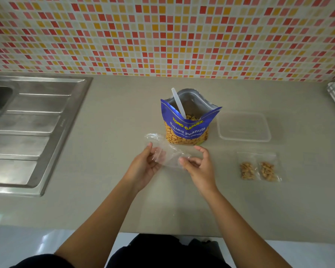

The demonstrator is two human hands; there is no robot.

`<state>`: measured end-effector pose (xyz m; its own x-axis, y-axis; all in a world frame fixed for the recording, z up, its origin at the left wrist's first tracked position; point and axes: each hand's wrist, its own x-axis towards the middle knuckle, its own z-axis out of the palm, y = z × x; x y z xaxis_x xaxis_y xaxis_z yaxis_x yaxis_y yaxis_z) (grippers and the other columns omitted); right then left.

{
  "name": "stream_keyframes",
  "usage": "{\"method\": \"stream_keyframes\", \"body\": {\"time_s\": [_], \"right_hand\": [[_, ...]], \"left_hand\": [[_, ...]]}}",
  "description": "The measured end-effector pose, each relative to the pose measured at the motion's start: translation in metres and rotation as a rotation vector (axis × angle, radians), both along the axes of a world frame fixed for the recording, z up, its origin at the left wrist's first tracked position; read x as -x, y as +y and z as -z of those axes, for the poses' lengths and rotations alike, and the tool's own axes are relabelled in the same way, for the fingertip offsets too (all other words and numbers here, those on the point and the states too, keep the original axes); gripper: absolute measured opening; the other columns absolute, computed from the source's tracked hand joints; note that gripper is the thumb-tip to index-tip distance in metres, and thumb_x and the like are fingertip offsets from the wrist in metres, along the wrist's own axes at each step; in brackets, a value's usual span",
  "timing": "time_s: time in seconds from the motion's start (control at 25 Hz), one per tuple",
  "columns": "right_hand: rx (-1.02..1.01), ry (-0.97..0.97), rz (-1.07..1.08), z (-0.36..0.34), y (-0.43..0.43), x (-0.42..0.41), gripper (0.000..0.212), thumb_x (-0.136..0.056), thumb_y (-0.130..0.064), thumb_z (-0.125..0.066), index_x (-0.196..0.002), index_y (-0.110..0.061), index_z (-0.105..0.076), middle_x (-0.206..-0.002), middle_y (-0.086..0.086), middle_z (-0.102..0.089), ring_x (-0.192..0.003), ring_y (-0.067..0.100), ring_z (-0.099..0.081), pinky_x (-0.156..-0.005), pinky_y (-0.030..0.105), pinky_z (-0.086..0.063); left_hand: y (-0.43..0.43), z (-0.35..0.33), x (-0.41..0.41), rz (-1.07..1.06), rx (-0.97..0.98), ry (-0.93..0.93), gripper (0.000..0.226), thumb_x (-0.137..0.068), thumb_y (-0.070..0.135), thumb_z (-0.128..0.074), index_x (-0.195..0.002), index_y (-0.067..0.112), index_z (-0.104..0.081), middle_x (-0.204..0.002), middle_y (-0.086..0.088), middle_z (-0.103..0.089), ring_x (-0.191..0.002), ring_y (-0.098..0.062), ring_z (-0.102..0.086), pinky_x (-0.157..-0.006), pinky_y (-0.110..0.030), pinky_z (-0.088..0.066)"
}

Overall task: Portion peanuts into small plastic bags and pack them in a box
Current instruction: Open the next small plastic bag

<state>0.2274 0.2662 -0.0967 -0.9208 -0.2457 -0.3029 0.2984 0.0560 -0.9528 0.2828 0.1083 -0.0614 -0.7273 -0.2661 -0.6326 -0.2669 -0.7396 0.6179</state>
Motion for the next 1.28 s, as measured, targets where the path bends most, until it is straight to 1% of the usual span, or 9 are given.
{"method": "stream_keyframes", "body": {"time_s": [0.08, 0.24, 0.48, 0.68, 0.8, 0.96, 1.08, 1.16, 1.28], "right_hand": [[-0.008, 0.012, -0.027, 0.000, 0.004, 0.002, 0.055, -0.075, -0.014, -0.076, -0.113, -0.036, -0.044, -0.076, 0.003, -0.070, -0.066, 0.012, -0.063, -0.076, 0.030, -0.052], [-0.011, 0.032, -0.055, -0.003, 0.009, 0.002, 0.059, -0.076, -0.012, -0.075, -0.120, -0.032, -0.041, -0.076, 0.002, -0.069, -0.063, 0.007, -0.064, -0.073, 0.027, -0.050], [0.005, 0.049, -0.080, -0.008, 0.015, 0.002, 0.060, -0.079, -0.009, -0.072, -0.124, -0.033, -0.040, -0.083, 0.009, -0.073, -0.071, 0.012, -0.068, -0.081, 0.030, -0.053], [0.122, -0.038, -0.012, -0.018, 0.021, 0.006, 0.061, -0.078, -0.004, -0.071, -0.125, -0.028, -0.040, -0.072, 0.001, -0.068, -0.068, 0.014, -0.063, -0.066, 0.022, -0.050], [0.192, -0.086, 0.042, -0.018, 0.023, 0.006, 0.059, -0.079, -0.001, -0.068, -0.126, -0.024, -0.041, -0.065, -0.005, -0.068, -0.063, 0.008, -0.062, -0.063, 0.019, -0.050], [0.219, -0.071, -0.001, -0.027, 0.032, 0.006, 0.050, -0.084, 0.002, -0.061, -0.121, -0.028, -0.044, -0.071, -0.004, -0.071, -0.070, 0.006, -0.068, -0.065, 0.017, -0.052], [0.045, 0.167, -0.007, -0.048, 0.041, 0.011, 0.041, -0.088, -0.005, -0.059, -0.115, -0.033, -0.047, -0.091, -0.009, -0.069, -0.079, -0.002, -0.064, -0.076, 0.015, -0.050], [-0.055, 0.389, 0.129, -0.067, 0.049, 0.020, 0.030, -0.085, -0.014, -0.064, -0.108, -0.030, -0.052, -0.100, -0.009, -0.064, -0.086, -0.006, -0.062, -0.080, 0.010, -0.046], [-0.123, 0.750, 0.264, -0.110, 0.057, 0.040, 0.024, -0.081, -0.026, -0.059, -0.105, -0.021, -0.059, -0.101, -0.006, -0.063, -0.094, 0.005, -0.061, -0.086, 0.017, -0.047]], "left_hand": [[-0.004, -0.002, -0.001, 0.060, 0.006, 0.022, 0.022, -0.093, 0.020, -0.051, -0.083, 0.006, -0.064, -0.078, -0.003, -0.071, -0.070, -0.009, -0.070, -0.064, -0.019, -0.057], [-0.003, -0.005, -0.003, 0.198, 0.042, 0.056, 0.023, -0.095, 0.016, -0.048, -0.090, 0.003, -0.066, -0.073, -0.004, -0.071, -0.058, -0.007, -0.065, -0.057, -0.015, -0.055], [-0.005, -0.002, -0.003, 0.220, 0.207, 0.062, 0.015, -0.090, 0.002, -0.052, -0.095, 0.003, -0.067, -0.073, -0.004, -0.070, -0.063, -0.008, -0.066, -0.064, -0.017, -0.056], [-0.014, -0.014, -0.001, 0.326, 0.531, 0.060, 0.015, -0.087, -0.006, -0.056, -0.089, 0.004, -0.068, -0.072, -0.010, -0.067, -0.065, -0.010, -0.066, -0.063, -0.016, -0.054], [-0.012, -0.022, 0.001, 0.360, 0.739, 0.030, 0.016, -0.085, -0.006, -0.058, -0.088, 0.005, -0.069, -0.076, -0.016, -0.060, -0.064, -0.015, -0.062, -0.064, -0.015, -0.054], [-0.006, -0.041, -0.001, 0.395, 0.912, -0.004, 0.022, -0.082, -0.001, -0.062, -0.079, 0.019, -0.071, -0.061, -0.003, -0.066, -0.064, -0.016, -0.064, -0.071, -0.025, -0.058], [0.002, -0.069, 0.000, 0.398, 0.941, 0.058, 0.022, -0.081, -0.002, -0.061, -0.077, 0.017, -0.072, -0.061, 0.001, -0.069, -0.060, -0.012, -0.063, -0.067, -0.021, -0.058], [0.007, -0.094, 0.007, 0.349, 0.881, 0.136, 0.023, -0.082, -0.005, -0.059, -0.078, 0.014, -0.072, -0.068, -0.007, -0.069, -0.060, -0.013, -0.063, -0.066, -0.019, -0.057], [0.011, -0.129, 0.030, 0.292, 0.889, 0.230, 0.021, -0.082, -0.005, -0.060, -0.078, 0.012, -0.071, -0.072, -0.015, -0.067, -0.062, -0.018, -0.062, -0.068, -0.025, -0.059]]}}
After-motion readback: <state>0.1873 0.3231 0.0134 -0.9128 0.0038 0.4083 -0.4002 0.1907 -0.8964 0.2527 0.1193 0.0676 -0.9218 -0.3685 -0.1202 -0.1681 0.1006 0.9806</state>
